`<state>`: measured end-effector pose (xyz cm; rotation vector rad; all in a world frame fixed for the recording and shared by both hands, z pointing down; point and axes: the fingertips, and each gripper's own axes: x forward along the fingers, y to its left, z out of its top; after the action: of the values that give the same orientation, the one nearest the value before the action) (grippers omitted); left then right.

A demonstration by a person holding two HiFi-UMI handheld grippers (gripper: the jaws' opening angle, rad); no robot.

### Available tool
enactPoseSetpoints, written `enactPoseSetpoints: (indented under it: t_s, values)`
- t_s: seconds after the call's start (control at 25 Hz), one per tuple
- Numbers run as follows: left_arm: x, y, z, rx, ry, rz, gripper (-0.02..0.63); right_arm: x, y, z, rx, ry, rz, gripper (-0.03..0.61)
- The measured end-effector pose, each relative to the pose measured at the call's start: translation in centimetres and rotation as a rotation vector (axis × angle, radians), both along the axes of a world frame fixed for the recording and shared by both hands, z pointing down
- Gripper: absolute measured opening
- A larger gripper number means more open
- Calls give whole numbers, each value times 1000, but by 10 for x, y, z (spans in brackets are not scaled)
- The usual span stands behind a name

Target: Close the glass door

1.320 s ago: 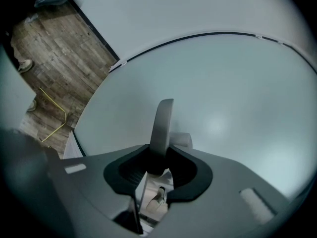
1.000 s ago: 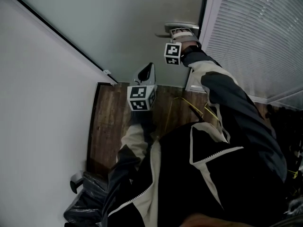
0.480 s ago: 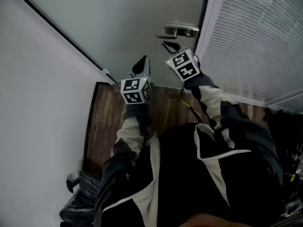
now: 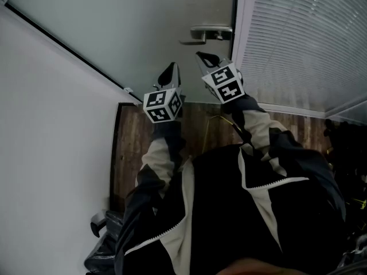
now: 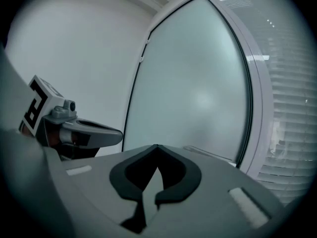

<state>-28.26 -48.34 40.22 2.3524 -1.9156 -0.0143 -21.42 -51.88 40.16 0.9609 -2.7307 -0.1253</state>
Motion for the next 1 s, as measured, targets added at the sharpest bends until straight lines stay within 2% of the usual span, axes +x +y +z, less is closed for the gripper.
enactPoseSetpoints:
  t_s: [0.4, 1.0]
  values:
    - [0, -1, -3, 1, -57, -5, 11, -1, 1, 9, -30, 14, -11, 2]
    - [6, 10, -4, -8, -131, 5, 11, -6, 17, 3, 13, 49, -48, 2]
